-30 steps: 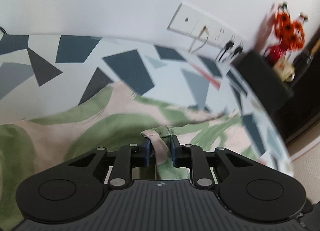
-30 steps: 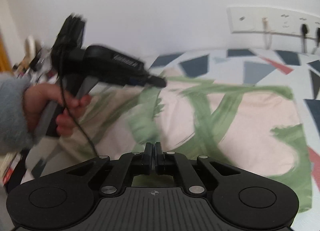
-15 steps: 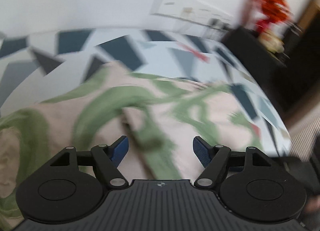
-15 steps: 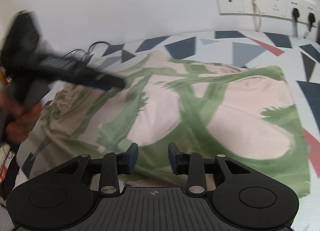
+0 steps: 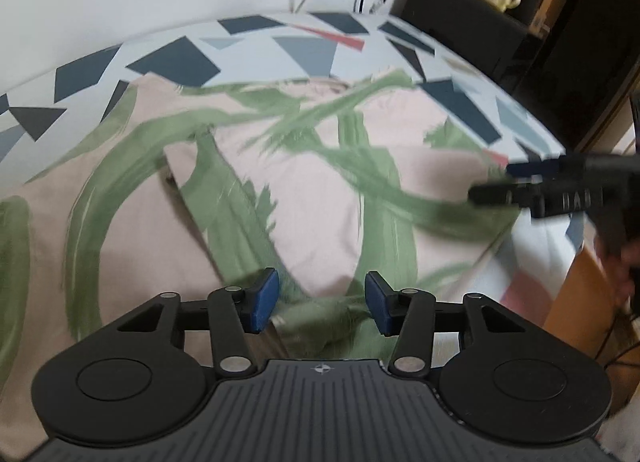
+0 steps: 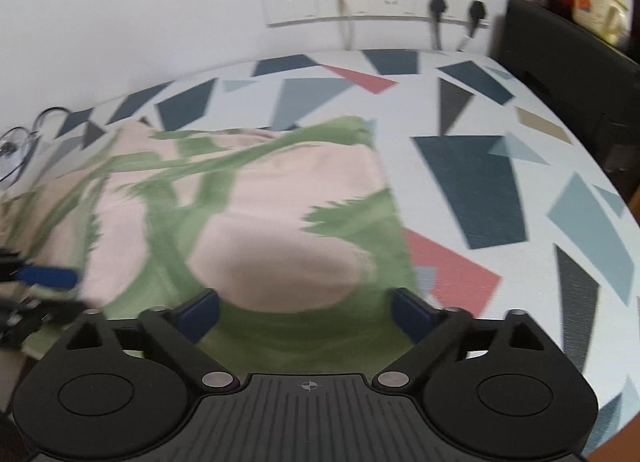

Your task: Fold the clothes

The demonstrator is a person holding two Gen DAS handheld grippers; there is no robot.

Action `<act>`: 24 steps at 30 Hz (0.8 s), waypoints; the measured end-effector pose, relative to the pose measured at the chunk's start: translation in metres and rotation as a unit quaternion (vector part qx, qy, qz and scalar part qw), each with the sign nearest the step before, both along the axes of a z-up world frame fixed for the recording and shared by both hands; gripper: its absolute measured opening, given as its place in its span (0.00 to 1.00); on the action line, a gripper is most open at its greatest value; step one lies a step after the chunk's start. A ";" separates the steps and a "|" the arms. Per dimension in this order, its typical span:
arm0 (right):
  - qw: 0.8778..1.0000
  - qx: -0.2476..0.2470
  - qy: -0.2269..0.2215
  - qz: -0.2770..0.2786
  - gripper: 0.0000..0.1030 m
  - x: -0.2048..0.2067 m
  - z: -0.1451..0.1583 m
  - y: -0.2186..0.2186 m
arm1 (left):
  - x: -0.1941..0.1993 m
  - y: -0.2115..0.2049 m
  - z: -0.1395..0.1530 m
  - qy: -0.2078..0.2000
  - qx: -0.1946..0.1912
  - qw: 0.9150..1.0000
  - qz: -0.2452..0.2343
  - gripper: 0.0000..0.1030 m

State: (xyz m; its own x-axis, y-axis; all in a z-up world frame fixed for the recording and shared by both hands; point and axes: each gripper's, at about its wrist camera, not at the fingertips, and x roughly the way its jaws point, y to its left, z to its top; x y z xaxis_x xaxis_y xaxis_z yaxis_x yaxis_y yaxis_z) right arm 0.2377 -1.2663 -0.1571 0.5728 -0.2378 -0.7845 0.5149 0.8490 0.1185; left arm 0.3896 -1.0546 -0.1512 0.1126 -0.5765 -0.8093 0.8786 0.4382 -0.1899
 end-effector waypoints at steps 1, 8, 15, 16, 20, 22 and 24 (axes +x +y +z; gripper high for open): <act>1.000 -0.001 0.002 -0.002 0.91 -0.001 -0.002 -0.003 | -0.002 0.002 -0.001 -0.002 0.004 1.000 -0.002 0.48; 0.999 -0.004 0.039 0.003 0.92 0.000 -0.015 -0.011 | -0.007 0.014 -0.002 0.000 0.037 0.999 0.011 0.53; 1.000 0.006 0.014 -0.002 0.99 -0.003 -0.009 -0.021 | -0.010 0.022 0.015 -0.037 -0.001 0.997 0.067 0.94; 1.000 0.006 0.009 -0.005 0.99 -0.004 -0.008 -0.024 | -0.009 0.020 0.016 -0.039 -0.004 0.996 0.078 0.97; 0.999 -0.017 0.013 -0.046 0.99 -0.003 -0.009 -0.036 | -0.003 0.003 0.005 -0.034 0.014 0.994 0.107 0.97; 0.998 -0.031 0.019 -0.059 0.99 -0.003 -0.012 -0.039 | -0.005 -0.007 -0.006 -0.041 0.037 0.993 0.105 0.97; 0.997 -0.044 0.029 -0.062 0.99 -0.004 -0.015 -0.041 | -0.008 -0.015 -0.016 -0.053 0.062 0.991 0.106 1.00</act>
